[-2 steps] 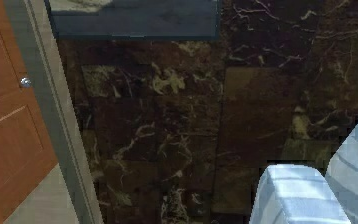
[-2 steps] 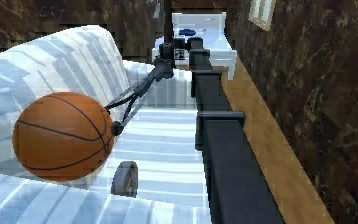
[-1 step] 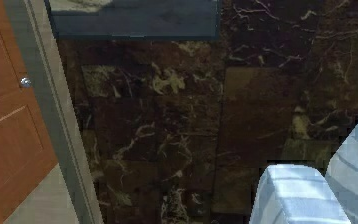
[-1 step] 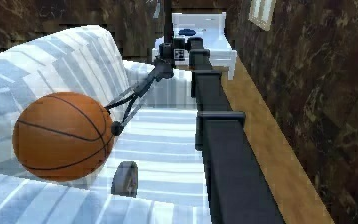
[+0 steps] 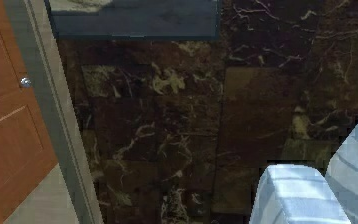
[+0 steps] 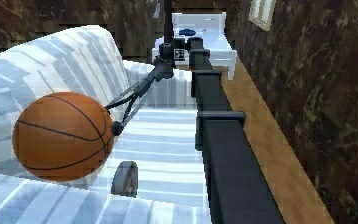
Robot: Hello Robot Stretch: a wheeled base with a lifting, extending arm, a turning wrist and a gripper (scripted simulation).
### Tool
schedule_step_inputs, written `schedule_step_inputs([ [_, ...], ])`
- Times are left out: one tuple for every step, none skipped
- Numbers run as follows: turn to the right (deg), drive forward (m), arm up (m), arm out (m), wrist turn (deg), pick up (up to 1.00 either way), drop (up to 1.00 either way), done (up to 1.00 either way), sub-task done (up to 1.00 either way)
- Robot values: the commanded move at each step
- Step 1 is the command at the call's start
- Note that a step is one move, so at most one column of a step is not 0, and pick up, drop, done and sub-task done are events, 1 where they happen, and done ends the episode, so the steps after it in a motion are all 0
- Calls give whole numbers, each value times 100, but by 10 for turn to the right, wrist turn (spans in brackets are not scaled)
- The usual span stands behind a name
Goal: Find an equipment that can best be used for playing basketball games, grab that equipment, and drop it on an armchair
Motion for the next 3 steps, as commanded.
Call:
schedule_step_inputs([
  [0, 0, 0, 0, 0, 0, 100, 0, 0],
  [0, 0, 0, -10, 0, 0, 0, 0, 0],
  [0, 0, 0, 0, 0, 0, 0, 100, 0],
])
